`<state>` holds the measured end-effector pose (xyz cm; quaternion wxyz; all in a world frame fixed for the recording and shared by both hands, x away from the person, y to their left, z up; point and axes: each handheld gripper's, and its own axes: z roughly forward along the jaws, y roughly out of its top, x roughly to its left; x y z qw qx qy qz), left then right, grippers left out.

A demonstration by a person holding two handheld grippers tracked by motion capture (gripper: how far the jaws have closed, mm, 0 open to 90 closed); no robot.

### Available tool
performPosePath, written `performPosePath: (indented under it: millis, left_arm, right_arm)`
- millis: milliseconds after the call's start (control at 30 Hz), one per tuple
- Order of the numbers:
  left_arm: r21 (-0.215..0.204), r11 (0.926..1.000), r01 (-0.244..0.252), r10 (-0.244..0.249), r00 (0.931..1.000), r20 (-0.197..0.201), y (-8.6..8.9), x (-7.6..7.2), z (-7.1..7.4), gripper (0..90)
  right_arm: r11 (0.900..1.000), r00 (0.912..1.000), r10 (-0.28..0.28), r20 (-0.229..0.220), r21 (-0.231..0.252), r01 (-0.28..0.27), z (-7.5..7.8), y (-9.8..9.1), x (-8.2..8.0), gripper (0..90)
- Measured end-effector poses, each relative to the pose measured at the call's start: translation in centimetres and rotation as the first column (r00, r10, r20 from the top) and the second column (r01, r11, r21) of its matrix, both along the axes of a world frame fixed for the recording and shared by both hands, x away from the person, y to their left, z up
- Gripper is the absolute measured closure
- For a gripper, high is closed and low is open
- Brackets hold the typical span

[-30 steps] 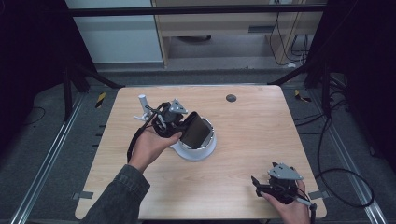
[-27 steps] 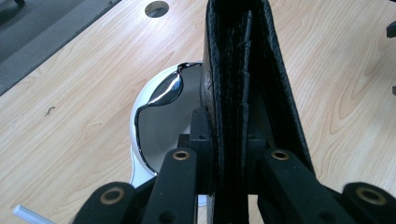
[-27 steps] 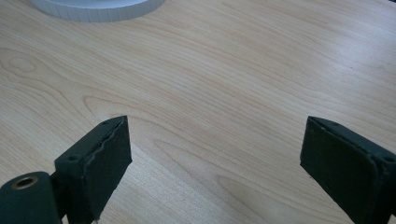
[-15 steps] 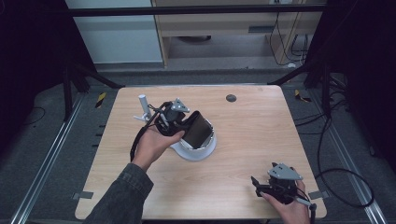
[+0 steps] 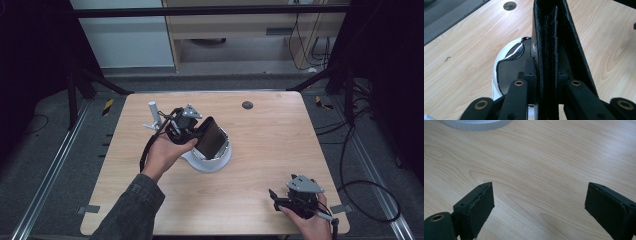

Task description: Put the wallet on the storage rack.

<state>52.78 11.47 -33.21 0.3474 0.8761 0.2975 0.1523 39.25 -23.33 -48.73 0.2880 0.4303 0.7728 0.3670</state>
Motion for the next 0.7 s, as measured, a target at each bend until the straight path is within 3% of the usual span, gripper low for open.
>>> performPosePath:
  millis: [400,700]
  left_arm:
    - [-0.005,0.9997,-0.025,0.025,0.9994,0.025,0.8,-0.2,0.3,68.7]
    - [-0.02,0.9993,-0.032,0.034,0.9962,0.08,1.8,-1.7,1.6,62.1]
  right_arm:
    - [1.0,1.0,0.003,-0.001,-0.009,-0.003,0.0,0.0,0.0,8.8]
    - [1.0,1.0,0.003,-0.001,-0.009,-0.003,0.0,0.0,0.0,8.7]
